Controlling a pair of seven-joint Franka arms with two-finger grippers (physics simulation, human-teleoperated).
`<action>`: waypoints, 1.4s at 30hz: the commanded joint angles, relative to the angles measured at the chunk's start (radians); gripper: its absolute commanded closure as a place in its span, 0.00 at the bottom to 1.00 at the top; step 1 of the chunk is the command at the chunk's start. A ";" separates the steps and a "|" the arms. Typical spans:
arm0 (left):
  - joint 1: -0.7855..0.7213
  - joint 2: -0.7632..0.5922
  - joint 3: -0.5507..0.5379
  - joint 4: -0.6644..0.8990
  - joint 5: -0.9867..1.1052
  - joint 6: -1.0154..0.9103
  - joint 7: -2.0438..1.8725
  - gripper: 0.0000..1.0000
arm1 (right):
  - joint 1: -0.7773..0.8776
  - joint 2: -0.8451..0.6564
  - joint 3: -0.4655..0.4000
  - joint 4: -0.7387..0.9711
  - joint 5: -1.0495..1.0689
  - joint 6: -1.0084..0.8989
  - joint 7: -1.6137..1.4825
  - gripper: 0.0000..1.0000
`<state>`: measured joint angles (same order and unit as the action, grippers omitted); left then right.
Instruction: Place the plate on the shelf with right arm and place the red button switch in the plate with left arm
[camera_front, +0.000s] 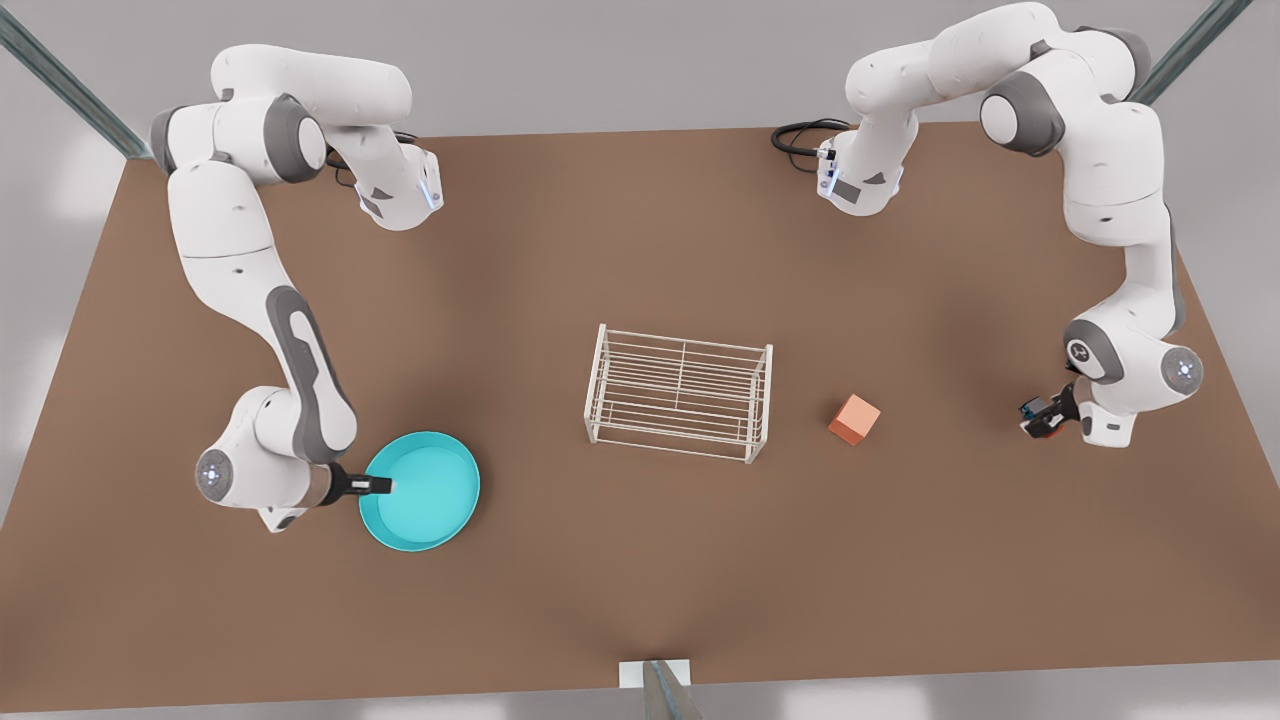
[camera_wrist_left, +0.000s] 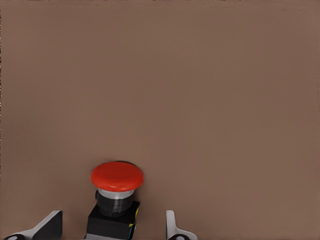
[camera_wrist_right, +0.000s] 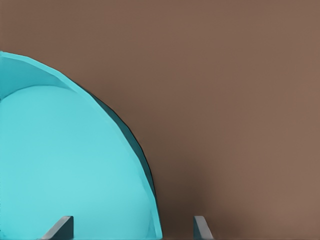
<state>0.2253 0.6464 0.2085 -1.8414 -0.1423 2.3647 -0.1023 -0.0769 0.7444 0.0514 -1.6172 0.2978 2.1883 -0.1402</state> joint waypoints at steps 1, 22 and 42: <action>0.002 -0.001 0.000 -0.001 -0.003 0.010 0.042 0.00 | 0.003 -0.002 0.001 0.000 0.004 -0.019 -0.021 0.13; 0.008 -0.002 0.000 -0.018 -0.005 -0.002 0.042 0.01 | 0.006 -0.028 0.002 0.068 0.040 -0.186 -0.033 0.79; 0.002 -0.001 0.000 -0.019 -0.031 -0.004 0.044 0.40 | 0.353 -0.014 0.255 0.439 0.069 -0.289 0.367 0.79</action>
<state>0.2269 0.6465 0.2085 -1.8609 -0.1731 2.3617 -0.0583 0.2630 0.7229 0.3079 -1.1868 0.3730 1.8790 -0.0082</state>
